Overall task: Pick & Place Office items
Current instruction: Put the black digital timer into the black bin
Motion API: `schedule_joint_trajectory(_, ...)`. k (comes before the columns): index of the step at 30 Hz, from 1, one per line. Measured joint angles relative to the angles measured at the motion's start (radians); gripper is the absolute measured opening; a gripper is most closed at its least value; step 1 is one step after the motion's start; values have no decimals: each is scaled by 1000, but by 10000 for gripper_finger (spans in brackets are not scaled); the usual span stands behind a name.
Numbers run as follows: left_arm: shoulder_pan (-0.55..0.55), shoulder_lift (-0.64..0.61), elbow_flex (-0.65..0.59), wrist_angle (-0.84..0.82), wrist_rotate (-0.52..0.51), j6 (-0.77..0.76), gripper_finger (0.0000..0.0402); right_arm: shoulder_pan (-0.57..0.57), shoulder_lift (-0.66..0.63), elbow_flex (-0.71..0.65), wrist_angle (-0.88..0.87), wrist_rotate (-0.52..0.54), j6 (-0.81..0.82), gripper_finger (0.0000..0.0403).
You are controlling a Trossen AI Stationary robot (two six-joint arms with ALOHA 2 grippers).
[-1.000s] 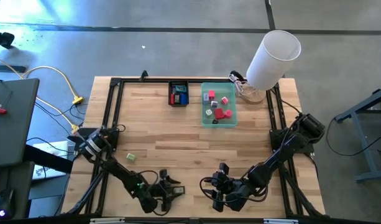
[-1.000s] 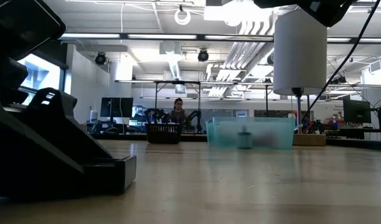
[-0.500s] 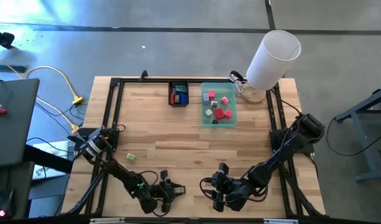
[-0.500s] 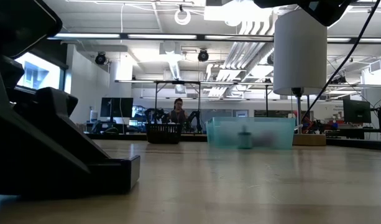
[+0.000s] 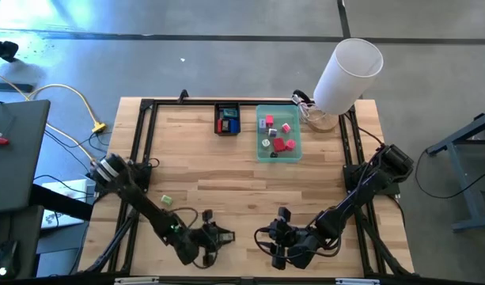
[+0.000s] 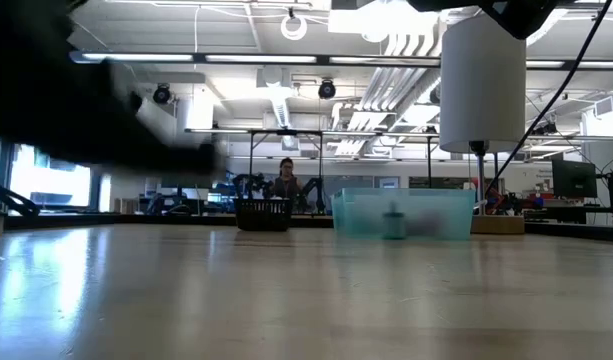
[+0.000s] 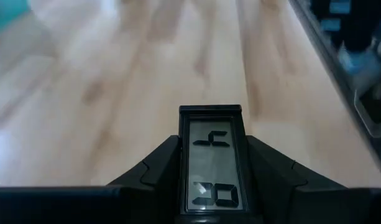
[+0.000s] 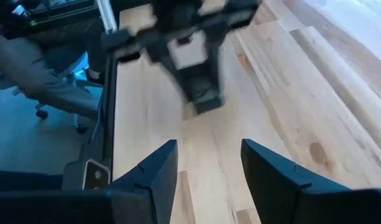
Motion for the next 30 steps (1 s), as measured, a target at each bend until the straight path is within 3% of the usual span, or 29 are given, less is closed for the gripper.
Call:
schedule_joint_trajectory(7, 90, -193, 0, -153, -10, -7, 141, 14, 0, 0, 0, -23, -27, 165)
schedule_joint_trajectory(14, 282, -348, 1, -324, -29, -76, 141, 19, 0, 0, -11, -24, -87, 165)
schedule_joint_trajectory(21, 512, -362, 1, -341, -124, -111, 141, 18, 0, 1, -87, -25, -161, 165)
schedule_joint_trajectory(30, 754, -347, 1, -357, -123, -153, 141, 18, 0, 1, -222, -25, -153, 165)
